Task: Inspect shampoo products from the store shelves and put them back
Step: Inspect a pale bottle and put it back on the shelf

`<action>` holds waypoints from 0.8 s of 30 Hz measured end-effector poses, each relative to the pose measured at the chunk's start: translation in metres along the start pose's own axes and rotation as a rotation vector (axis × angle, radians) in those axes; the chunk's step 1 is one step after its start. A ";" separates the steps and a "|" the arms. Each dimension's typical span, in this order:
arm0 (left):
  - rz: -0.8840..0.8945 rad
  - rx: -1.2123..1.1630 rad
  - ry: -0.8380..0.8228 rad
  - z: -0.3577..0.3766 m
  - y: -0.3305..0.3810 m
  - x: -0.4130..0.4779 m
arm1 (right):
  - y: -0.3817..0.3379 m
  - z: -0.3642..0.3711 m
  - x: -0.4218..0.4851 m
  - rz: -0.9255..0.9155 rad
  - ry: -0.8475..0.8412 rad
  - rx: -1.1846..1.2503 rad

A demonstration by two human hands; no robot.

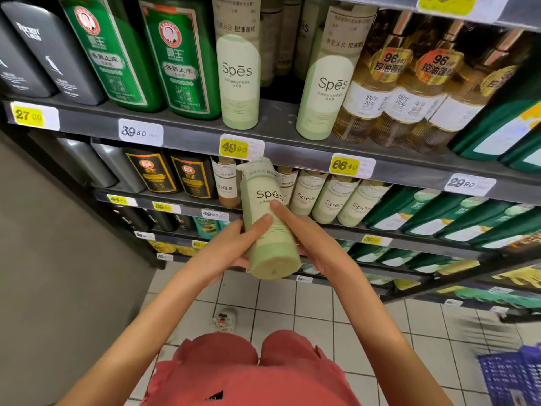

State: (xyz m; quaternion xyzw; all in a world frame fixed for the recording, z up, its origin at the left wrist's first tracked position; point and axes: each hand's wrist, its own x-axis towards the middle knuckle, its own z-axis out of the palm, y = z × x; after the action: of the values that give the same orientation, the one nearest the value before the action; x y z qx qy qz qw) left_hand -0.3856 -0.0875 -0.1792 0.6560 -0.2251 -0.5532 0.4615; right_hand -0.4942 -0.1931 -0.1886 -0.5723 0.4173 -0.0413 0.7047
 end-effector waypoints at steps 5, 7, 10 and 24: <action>0.081 0.116 0.110 0.007 -0.002 -0.002 | 0.004 -0.007 -0.008 -0.039 0.037 0.057; 0.060 0.097 0.037 0.010 -0.003 -0.006 | 0.006 -0.011 -0.014 -0.023 -0.016 0.020; 0.037 0.033 -0.004 0.016 -0.007 -0.015 | 0.012 -0.013 -0.021 -0.028 -0.052 -0.009; 0.433 0.229 0.158 0.005 0.042 0.006 | -0.035 -0.001 -0.008 -0.497 0.115 0.010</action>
State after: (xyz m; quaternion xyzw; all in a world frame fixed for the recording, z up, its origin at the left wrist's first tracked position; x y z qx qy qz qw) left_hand -0.3792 -0.1141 -0.1465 0.6818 -0.3847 -0.3594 0.5080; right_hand -0.4857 -0.2014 -0.1547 -0.6506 0.3031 -0.2479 0.6507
